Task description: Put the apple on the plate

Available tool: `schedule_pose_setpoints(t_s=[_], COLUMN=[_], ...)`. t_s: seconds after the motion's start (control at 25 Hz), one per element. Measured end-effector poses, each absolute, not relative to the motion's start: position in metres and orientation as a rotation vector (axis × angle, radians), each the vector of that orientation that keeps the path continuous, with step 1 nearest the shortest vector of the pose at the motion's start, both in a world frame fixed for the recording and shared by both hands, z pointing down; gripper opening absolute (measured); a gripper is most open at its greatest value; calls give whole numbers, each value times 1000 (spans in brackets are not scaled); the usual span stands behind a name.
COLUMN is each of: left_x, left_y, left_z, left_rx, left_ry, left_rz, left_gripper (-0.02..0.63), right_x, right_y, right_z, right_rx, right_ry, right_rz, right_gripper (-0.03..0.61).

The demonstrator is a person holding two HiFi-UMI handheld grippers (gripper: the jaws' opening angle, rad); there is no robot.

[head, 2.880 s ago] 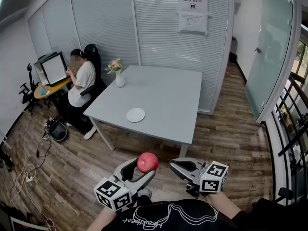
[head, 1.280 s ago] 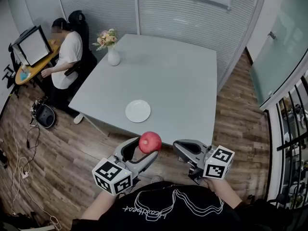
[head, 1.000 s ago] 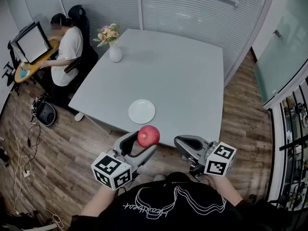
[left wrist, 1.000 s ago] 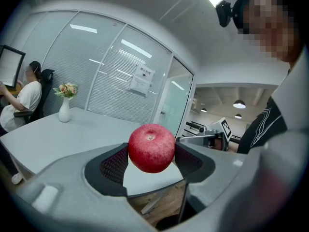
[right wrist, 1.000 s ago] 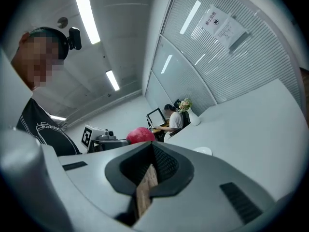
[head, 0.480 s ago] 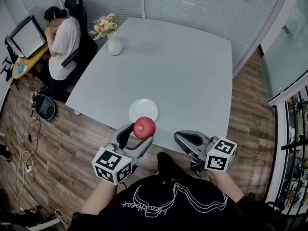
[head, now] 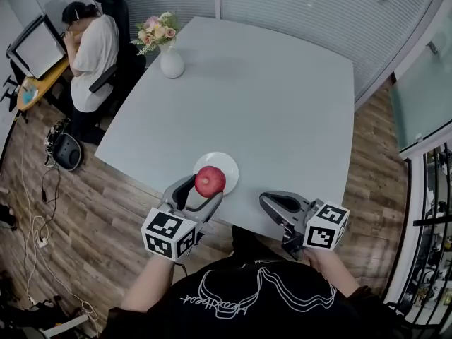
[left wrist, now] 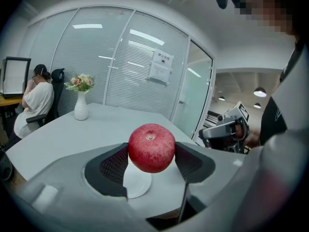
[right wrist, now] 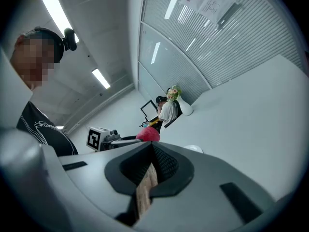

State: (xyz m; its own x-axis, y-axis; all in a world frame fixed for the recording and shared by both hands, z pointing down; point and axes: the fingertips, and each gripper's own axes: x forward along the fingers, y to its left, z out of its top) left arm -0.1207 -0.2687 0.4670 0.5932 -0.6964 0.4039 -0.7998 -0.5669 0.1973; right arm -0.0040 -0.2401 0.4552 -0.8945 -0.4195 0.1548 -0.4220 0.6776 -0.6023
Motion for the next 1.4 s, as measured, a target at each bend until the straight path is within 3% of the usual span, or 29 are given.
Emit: schedule_pose_setpoints(t_s=[1.4], left_x=[-117], left_y=[-333], left_z=[619], left_rx=[2468], left_ry=[-1199], left_rz=[865], left_gripper=[310], right_x=[20], right_y=[-277], right_z=[505], right_rx=[821], right_ry=[-2704], right_rz=[1192], right_gripper=[9])
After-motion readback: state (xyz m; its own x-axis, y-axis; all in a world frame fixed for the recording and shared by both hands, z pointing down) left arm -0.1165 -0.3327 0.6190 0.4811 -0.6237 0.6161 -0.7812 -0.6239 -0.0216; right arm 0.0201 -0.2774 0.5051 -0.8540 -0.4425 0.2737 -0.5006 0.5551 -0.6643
